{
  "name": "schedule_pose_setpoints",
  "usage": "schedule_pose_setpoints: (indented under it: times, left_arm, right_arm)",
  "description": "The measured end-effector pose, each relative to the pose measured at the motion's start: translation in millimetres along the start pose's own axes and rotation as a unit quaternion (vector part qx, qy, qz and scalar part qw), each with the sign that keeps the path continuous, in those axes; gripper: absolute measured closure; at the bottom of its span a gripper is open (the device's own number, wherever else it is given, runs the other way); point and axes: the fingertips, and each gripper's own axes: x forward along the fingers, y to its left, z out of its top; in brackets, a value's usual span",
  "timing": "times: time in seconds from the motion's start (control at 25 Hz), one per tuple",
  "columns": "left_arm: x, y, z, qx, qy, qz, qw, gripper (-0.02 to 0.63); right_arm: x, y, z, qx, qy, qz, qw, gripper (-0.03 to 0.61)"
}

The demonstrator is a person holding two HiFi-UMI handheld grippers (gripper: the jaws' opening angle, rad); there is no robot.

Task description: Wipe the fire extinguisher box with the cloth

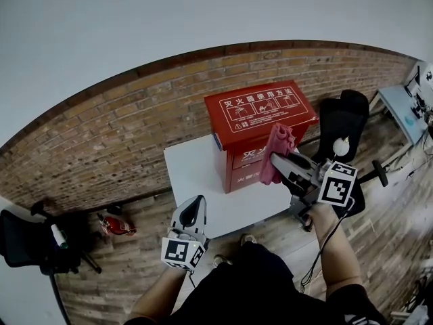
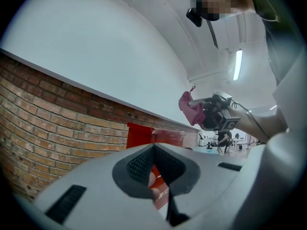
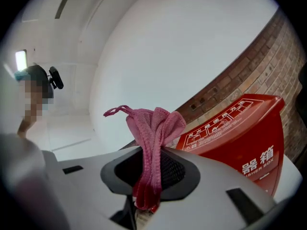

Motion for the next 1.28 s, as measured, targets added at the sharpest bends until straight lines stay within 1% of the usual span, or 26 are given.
schedule_pose_setpoints:
  times: [0.16, 0.28, 0.44, 0.68, 0.88, 1.04, 1.28]
  left_arm:
    - [10.4, 7.5, 0.8, 0.004, -0.002, 0.013, 0.9999, 0.580]
    - [20.1, 10.9, 2.8, 0.007, -0.003, 0.026, 0.9996, 0.580]
    - [38.2, 12.8, 8.5, 0.009, -0.006, 0.042, 0.9991, 0.580]
    - [71.1, 18.1, 13.2, 0.014, -0.013, 0.068, 0.9975, 0.580]
    - [95.4, 21.8, 12.8, 0.014, -0.014, 0.090, 0.9957, 0.580]
    - [110.9, 24.1, 12.1, 0.016, -0.012, 0.106, 0.9941, 0.580]
    - [124.0, 25.7, 10.3, 0.019, -0.008, 0.127, 0.9917, 0.580]
  right_arm:
    - [11.2, -8.5, 24.1, -0.026, 0.010, -0.005, 1.000, 0.479]
    - [20.4, -17.4, 36.5, -0.033, 0.018, 0.000, 0.999, 0.479]
    - [35.0, -29.0, 52.5, -0.047, 0.036, 0.014, 0.998, 0.479]
    - [50.1, -42.6, 76.6, -0.096, 0.054, 0.036, 0.993, 0.479]
    - [60.6, -56.9, 85.8, -0.126, 0.076, 0.053, 0.988, 0.479]
    - [70.2, -74.7, 88.8, -0.124, 0.100, 0.063, 0.985, 0.479]
    - [87.8, -105.4, 84.8, -0.106, 0.151, 0.061, 0.981, 0.479]
